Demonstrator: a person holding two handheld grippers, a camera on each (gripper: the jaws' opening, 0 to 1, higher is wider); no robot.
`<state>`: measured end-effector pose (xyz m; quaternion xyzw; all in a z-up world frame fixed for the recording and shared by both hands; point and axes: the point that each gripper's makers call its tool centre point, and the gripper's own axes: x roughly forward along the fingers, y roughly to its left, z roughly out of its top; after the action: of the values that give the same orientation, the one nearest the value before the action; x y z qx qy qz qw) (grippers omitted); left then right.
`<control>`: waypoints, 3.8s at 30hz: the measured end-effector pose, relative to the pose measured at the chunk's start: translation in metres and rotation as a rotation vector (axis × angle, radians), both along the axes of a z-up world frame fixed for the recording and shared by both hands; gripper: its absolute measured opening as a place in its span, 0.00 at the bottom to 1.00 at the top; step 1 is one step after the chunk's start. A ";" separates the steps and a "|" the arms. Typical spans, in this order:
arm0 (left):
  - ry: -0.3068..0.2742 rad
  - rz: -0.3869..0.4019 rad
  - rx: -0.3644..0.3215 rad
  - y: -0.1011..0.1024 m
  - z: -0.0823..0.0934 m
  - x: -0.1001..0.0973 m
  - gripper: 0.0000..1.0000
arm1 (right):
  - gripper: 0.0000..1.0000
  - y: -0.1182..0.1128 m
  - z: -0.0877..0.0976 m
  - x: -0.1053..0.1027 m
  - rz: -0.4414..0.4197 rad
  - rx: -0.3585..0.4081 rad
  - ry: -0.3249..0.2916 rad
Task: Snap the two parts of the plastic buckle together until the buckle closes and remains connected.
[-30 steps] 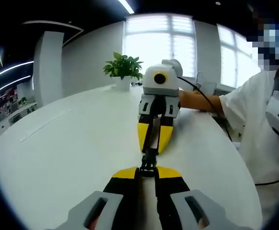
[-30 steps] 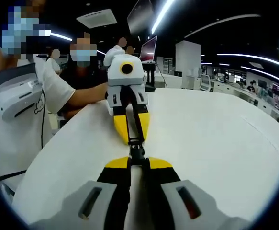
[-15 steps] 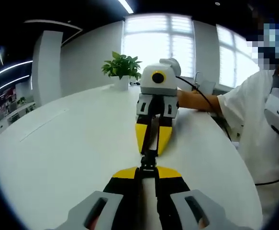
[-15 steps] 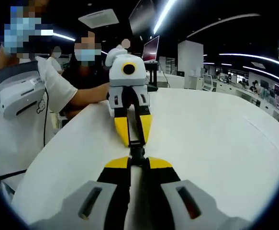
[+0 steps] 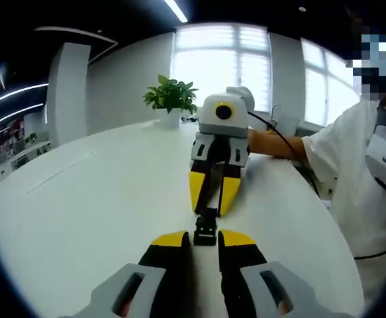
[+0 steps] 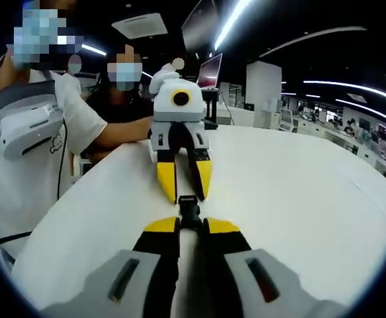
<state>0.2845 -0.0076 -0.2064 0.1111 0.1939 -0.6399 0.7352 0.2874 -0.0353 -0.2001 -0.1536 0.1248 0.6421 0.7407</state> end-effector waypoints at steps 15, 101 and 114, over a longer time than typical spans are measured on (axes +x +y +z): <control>-0.025 -0.031 0.018 0.001 0.000 -0.003 0.11 | 0.10 -0.001 -0.001 -0.001 0.001 0.004 0.014; -0.040 0.006 -0.053 0.005 0.023 -0.007 0.16 | 0.10 0.008 0.011 -0.004 0.038 -0.005 -0.046; -0.008 0.107 -0.091 0.016 0.028 0.009 0.23 | 0.10 0.008 0.010 0.043 0.012 -0.018 -0.036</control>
<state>0.2937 0.0088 -0.1787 0.0696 0.1673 -0.6072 0.7736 0.3300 -0.0273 -0.1898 -0.1726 0.1161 0.6424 0.7376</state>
